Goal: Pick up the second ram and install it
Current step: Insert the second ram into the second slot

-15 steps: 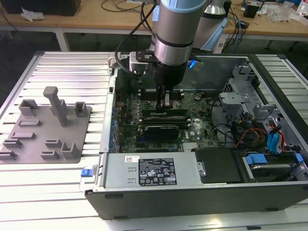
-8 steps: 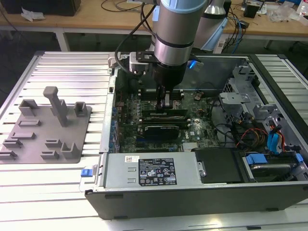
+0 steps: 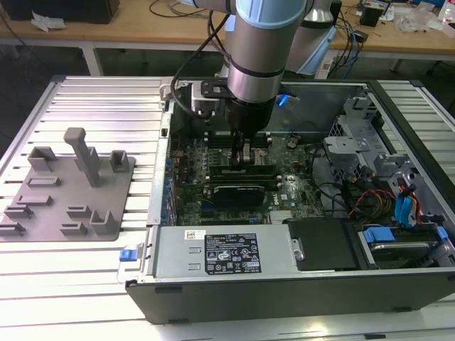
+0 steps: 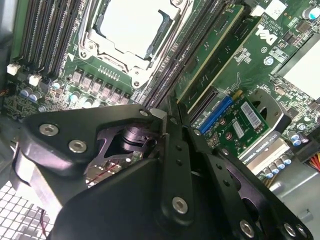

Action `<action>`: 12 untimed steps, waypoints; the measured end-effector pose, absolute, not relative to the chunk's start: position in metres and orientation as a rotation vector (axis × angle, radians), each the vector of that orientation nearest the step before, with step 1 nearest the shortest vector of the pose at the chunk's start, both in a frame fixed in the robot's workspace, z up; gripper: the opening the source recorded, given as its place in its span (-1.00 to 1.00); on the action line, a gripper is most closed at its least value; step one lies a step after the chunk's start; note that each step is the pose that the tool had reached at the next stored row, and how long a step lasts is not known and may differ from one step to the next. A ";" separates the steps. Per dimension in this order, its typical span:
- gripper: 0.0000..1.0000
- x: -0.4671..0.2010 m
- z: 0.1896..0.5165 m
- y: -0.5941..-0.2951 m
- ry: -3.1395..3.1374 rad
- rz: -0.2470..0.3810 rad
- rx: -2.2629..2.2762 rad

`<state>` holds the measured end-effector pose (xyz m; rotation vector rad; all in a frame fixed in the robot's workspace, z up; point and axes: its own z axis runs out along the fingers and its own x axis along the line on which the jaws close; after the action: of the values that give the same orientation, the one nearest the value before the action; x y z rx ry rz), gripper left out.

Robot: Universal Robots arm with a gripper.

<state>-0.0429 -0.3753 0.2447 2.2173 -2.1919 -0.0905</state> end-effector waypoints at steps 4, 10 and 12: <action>-0.80 -0.041 0.243 -0.375 -2.181 -0.090 2.228; -0.80 -0.040 0.239 -0.375 -2.194 -0.090 2.215; -0.80 -0.040 0.239 -0.376 -2.195 -0.091 2.215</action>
<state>-0.0401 -0.3755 0.2390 2.2148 -2.1948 -0.0907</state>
